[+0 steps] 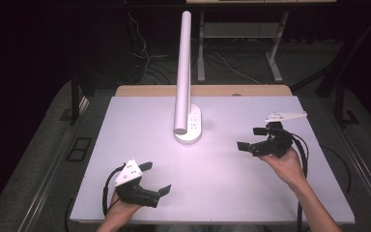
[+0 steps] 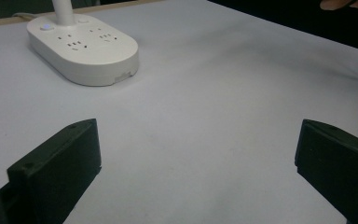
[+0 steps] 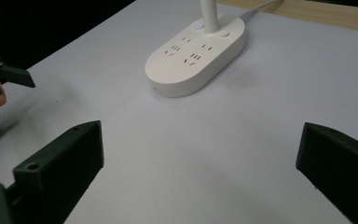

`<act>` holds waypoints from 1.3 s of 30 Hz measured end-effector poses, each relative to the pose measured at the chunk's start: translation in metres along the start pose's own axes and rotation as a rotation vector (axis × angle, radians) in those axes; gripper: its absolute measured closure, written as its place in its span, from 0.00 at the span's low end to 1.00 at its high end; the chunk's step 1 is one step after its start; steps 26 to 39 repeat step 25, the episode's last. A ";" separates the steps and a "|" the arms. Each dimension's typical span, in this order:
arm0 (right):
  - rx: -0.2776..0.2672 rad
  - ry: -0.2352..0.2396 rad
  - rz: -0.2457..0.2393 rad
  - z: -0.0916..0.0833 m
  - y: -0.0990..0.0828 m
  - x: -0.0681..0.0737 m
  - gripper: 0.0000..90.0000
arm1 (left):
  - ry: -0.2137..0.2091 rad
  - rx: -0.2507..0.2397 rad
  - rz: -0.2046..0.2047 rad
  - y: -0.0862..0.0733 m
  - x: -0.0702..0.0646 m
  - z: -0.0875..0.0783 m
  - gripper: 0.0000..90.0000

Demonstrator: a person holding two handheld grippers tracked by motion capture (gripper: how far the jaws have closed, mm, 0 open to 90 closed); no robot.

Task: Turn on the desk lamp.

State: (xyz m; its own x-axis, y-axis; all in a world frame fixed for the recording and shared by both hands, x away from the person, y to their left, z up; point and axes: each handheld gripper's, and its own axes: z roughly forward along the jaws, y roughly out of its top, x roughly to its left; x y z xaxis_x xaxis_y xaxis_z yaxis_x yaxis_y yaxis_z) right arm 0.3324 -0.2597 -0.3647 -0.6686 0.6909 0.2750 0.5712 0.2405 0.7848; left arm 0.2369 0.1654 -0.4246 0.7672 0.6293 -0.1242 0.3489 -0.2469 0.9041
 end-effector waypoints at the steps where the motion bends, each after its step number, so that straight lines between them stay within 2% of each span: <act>1: 0.000 -0.002 0.003 -0.002 -0.003 0.001 0.00 | 0.001 0.000 0.000 0.000 0.000 0.000 0.00; 10: -0.016 -0.013 0.029 -0.026 -0.040 0.008 0.00 | 0.004 0.002 0.004 0.000 -0.001 0.001 0.00; 16: -0.015 -0.024 0.057 -0.031 -0.068 0.012 0.00 | 0.006 0.004 0.000 0.000 0.000 0.001 0.00; 20: -0.026 -0.022 0.056 -0.033 -0.080 0.017 0.00 | 0.006 0.005 -0.001 0.000 0.000 0.001 0.00; 23: -0.013 -0.024 0.031 -0.034 -0.084 0.022 0.00 | 0.008 0.004 -0.001 0.000 0.000 0.001 0.00; 39: -0.017 -0.020 0.038 -0.035 -0.088 0.025 0.00 | 0.008 0.003 -0.002 -0.001 0.000 0.000 0.00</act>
